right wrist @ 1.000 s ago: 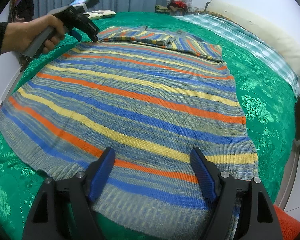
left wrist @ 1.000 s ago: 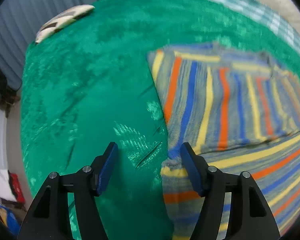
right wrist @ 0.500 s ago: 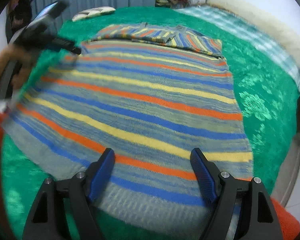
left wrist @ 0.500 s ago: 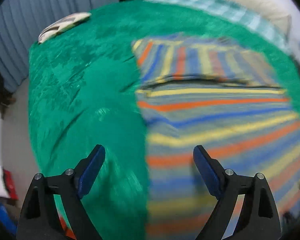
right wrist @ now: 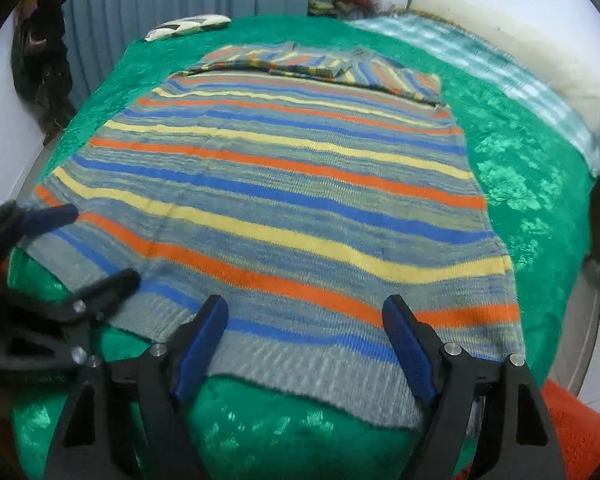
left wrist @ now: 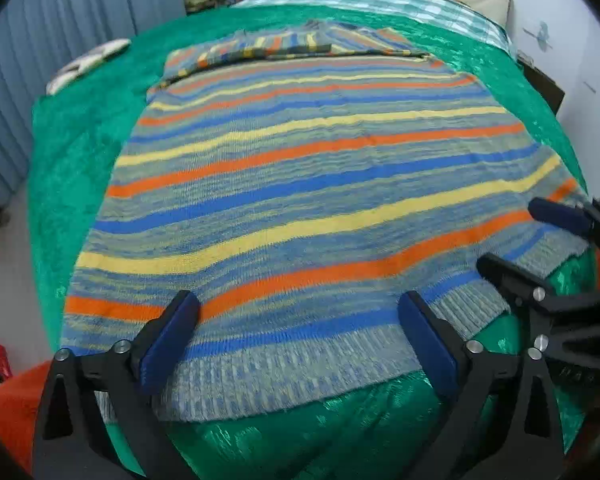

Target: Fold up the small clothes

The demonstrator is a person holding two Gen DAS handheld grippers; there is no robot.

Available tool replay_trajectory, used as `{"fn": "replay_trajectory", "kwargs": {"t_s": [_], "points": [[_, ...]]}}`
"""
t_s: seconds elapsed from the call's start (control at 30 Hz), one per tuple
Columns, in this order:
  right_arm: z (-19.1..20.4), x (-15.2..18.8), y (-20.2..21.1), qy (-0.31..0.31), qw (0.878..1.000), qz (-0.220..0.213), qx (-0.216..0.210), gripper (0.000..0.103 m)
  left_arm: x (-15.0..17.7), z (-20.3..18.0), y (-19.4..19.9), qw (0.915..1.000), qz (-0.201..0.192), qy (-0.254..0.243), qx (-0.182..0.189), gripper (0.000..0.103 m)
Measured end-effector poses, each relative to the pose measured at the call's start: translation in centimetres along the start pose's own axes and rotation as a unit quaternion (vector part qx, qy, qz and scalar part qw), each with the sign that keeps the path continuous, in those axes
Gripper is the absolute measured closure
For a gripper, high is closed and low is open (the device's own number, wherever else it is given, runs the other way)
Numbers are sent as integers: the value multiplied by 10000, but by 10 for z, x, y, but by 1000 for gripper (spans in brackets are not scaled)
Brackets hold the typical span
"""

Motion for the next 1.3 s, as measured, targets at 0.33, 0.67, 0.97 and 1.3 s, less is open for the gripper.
{"fn": "replay_trajectory", "kwargs": {"t_s": [0.33, 0.67, 0.97, 1.3], "points": [[-2, 3, 0, 52, 9997, -240, -12, 22, 4, -1, 1, 10000, -58, -6, -65, 1], [-1, 2, -1, 43, 9995, -317, 3, 22, 7, -2, 2, 9999, -91, 0, -85, 1], [-1, 3, 0, 46, 9994, -339, 9, 22, 7, -2, 2, 9999, -89, 10, -101, 1], [-1, 3, 0, 43, 9994, -343, 8, 22, 7, -2, 1, 9999, -85, 12, -99, 1]]}}
Point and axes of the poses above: each gripper's, at about its wrist camera, not at the fingertips, and y roughly against the way its jaws point, z to its left, x to its underside, the point moved 5 cm from there along -y, roughly the way its jaws point, and after that the axes turned 12 degrees about -y, right-handed, at the moved point
